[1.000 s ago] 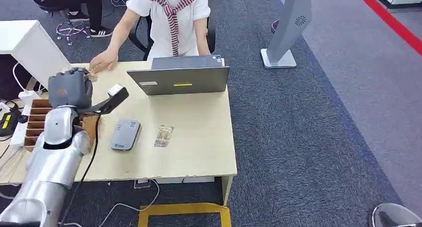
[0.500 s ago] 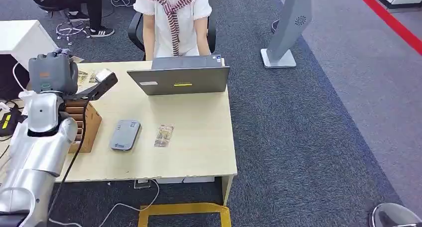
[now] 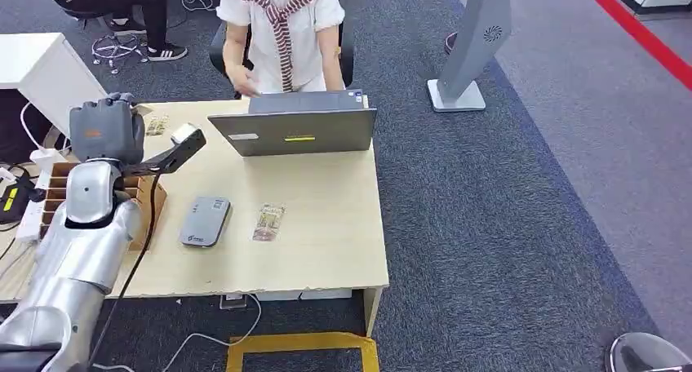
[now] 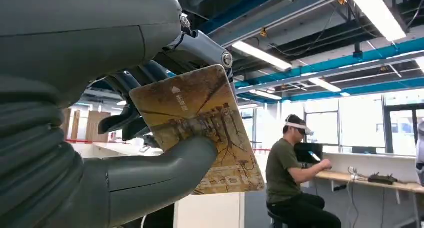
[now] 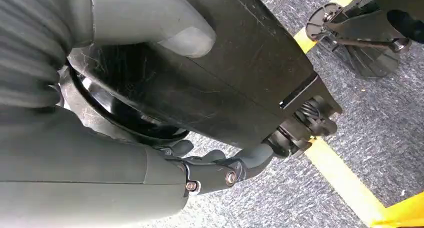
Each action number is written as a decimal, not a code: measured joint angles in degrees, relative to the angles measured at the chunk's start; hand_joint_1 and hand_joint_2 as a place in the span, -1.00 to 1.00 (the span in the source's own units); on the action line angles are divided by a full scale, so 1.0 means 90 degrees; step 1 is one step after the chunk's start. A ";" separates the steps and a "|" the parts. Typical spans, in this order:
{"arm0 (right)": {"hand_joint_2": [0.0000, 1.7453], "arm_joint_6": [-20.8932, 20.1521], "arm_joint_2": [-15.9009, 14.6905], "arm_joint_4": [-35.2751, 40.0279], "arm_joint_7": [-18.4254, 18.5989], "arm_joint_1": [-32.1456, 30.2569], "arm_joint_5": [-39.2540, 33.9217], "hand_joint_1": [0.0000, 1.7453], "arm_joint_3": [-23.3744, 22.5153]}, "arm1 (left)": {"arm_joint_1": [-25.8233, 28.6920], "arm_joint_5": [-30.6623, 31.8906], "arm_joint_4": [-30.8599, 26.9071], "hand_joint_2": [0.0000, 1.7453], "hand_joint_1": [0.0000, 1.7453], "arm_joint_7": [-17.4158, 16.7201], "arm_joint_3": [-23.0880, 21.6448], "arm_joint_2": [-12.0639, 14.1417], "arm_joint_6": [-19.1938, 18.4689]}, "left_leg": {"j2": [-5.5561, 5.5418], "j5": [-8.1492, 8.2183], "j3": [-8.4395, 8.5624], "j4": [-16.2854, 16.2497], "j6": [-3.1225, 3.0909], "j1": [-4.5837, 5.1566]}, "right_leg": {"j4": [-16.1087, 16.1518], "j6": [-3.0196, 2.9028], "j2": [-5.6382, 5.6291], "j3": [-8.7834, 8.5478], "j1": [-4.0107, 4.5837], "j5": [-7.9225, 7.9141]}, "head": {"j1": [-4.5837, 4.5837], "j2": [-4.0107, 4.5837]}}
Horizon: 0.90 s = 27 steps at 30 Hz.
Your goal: Pass the card to the sensor for recognition and then transmit it.
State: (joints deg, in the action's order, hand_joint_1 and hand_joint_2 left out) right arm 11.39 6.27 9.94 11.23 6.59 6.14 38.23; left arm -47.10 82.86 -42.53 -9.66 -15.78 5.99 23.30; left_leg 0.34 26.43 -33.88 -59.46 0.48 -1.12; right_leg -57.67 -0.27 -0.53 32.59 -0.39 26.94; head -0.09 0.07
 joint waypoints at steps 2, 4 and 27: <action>1.00 0.0000 0.0000 0.0000 0.0000 0.0000 -0.0002 -1.00 0.0000 | -0.0001 0.0019 0.0032 1.00 1.00 -0.0007 0.0000 -0.0022 -0.0002 | 0.0000 0.0000 0.0000 0.0000 0.0000 0.0000 | 0.0000 0.0000 0.0000 0.0000 0.0000 0.0000 | -0.0002 0.0000; 1.00 0.0000 0.0000 0.0000 0.0005 0.0000 -0.0002 -1.00 -0.0002 | -0.0001 0.0039 0.0063 1.00 1.00 -0.0054 0.0000 -0.0044 -0.0002 | 0.0000 0.0000 0.0000 0.0000 0.0000 0.0000 | 0.0000 0.0000 0.0000 0.0000 0.0000 0.0000 | 0.0000 0.0000; 1.00 0.0007 0.0002 0.0005 0.0075 0.0004 0.0005 -1.00 -0.0012 | 0.0043 -0.0036 0.0158 1.00 -1.00 -0.0138 0.0000 -0.0053 0.0068 | -0.0002 0.0001 -0.0005 0.0001 0.0000 0.0000 | 0.0000 0.0001 0.0001 0.0001 0.0000 0.0001 | 0.0000 0.0000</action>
State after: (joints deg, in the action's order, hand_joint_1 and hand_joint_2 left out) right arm 11.45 6.29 9.99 11.91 6.63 6.19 38.12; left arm -46.71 82.53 -41.11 -10.91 -15.78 5.51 23.91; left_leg 0.32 26.44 -33.93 -59.46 0.48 -1.12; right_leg -57.67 -0.26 -0.52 32.59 -0.39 26.95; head -0.09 0.07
